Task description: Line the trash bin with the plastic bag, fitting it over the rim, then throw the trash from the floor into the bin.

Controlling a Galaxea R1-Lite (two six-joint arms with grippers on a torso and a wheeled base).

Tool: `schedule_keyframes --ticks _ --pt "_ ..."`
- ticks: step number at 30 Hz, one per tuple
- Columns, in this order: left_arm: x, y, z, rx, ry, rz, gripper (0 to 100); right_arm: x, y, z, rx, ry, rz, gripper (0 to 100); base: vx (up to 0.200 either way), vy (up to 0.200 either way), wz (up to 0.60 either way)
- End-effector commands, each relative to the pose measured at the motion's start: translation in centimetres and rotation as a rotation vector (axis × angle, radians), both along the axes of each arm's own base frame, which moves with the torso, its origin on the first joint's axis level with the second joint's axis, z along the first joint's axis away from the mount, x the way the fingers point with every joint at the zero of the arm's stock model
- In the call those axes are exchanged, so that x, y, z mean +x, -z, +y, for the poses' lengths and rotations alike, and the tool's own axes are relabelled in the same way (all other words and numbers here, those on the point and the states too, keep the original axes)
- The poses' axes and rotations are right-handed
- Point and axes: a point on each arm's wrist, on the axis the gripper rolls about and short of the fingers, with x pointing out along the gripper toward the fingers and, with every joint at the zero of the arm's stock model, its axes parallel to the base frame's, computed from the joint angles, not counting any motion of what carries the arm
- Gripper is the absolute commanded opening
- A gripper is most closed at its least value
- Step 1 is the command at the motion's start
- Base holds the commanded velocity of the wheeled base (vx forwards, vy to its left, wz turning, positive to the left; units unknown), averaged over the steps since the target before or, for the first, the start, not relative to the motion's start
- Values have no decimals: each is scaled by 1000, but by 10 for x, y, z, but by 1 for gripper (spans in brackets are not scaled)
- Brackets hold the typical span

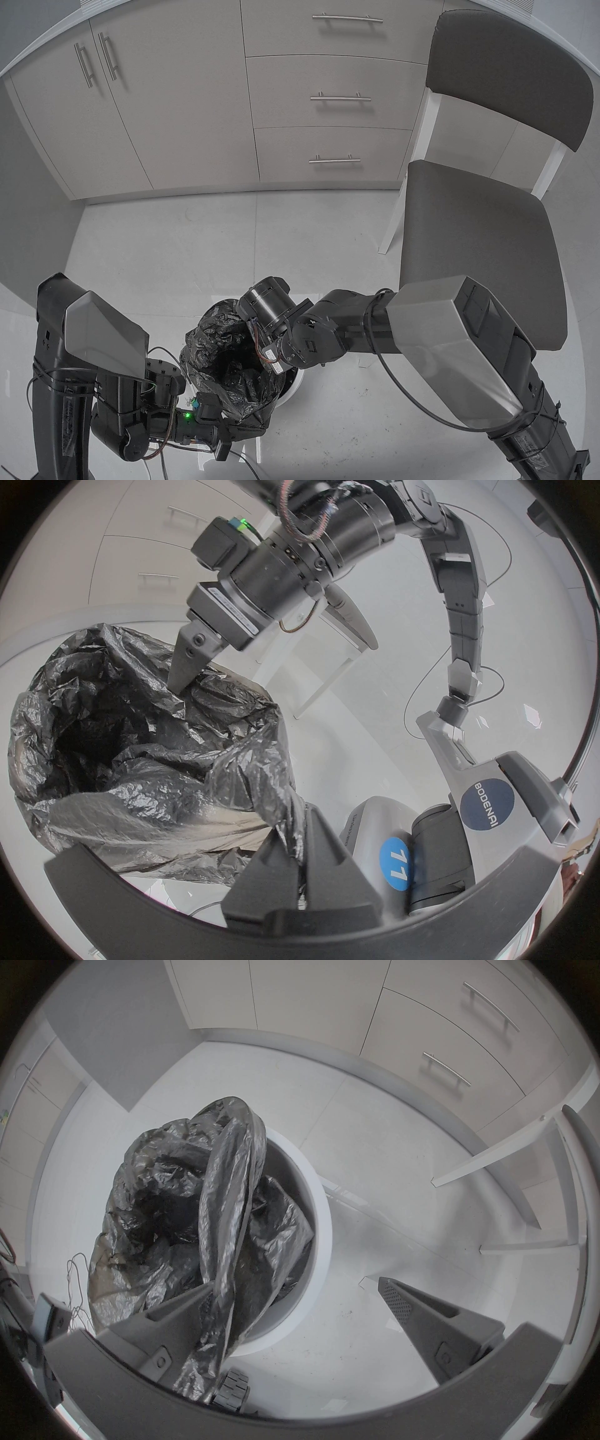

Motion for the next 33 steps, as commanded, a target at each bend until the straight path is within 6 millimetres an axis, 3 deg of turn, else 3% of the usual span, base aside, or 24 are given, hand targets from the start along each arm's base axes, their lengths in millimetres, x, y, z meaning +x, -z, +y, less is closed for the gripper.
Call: schedule_keyframes --ticks 1,14,33 --pt "-3 6 -5 9 25 15 0 5 2 -4 -22 2 -2 100 0 0 0" --pt "-3 11 -7 14 30 27 0 23 26 -21 -160 21 -16 100 0 0 0" --pt "0 20 -15 132 -74 -24 0 32 14 -30 -166 25 -37 100 0 0 0"
